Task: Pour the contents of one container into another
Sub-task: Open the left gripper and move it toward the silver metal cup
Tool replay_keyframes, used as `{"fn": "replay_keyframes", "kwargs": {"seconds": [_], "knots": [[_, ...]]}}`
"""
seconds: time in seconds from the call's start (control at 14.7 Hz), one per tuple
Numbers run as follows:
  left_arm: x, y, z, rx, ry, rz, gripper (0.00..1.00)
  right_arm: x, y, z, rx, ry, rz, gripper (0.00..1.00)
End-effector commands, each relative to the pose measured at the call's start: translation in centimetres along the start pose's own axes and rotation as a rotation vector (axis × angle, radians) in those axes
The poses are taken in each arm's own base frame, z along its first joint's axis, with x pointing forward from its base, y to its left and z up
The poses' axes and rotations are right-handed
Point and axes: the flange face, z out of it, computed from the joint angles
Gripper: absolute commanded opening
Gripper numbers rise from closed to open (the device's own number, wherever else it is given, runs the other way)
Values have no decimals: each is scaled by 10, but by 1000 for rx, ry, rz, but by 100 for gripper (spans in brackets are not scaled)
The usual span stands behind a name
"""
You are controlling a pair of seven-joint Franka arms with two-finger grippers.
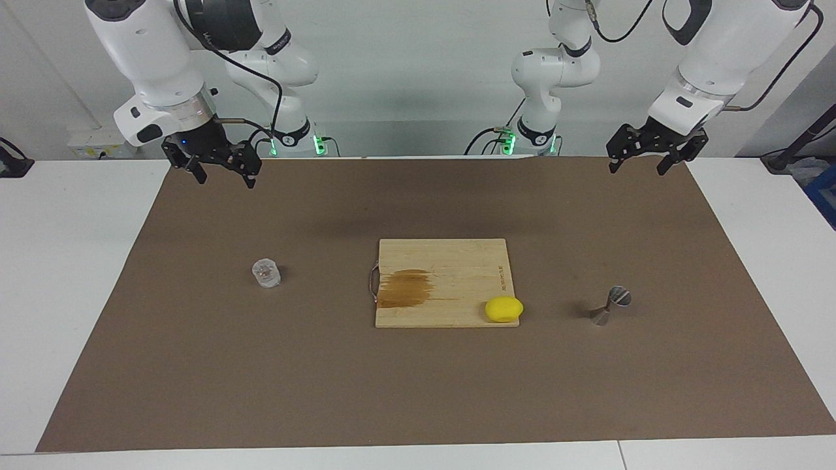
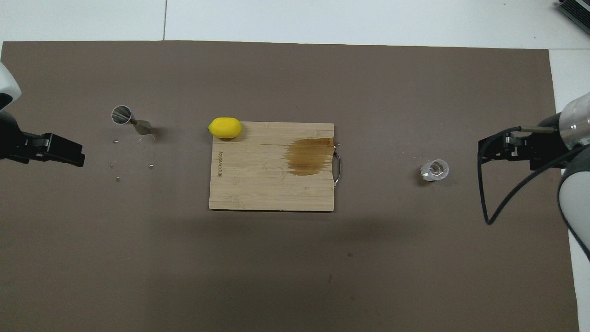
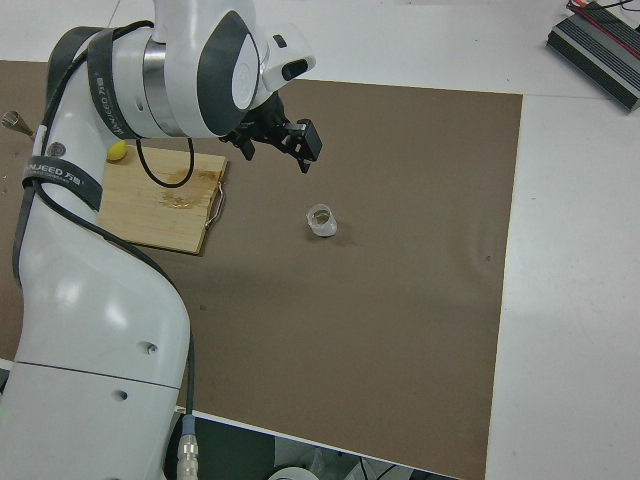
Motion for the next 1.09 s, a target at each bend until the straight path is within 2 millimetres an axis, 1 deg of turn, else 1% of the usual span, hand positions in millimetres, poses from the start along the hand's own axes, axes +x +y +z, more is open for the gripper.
{"fn": "replay_keyframes", "kwargs": {"seconds": [0.0,0.34,0.48,0.61,0.68,0.95,1.02], "knots": [[-7,3,-1,15,0,10,100,-6,4,-1,24,-7,-10,100],[-8,2,0,14,-3,12,100,-6,4,-2,24,-5,-10,100],[-11,5,8,16,-9,18,100,-6,4,-1,24,-7,-10,100],[-8,6,17,19,42,16,100,-6,4,-1,24,-7,-10,100],[-6,6,19,19,56,15,100,-6,4,-1,24,-7,-10,100],[10,8,28,-10,55,14,100,-6,4,-1,24,-7,-10,100],[22,3,31,-31,32,3,100,-6,4,-2,24,-5,-10,100]]}}
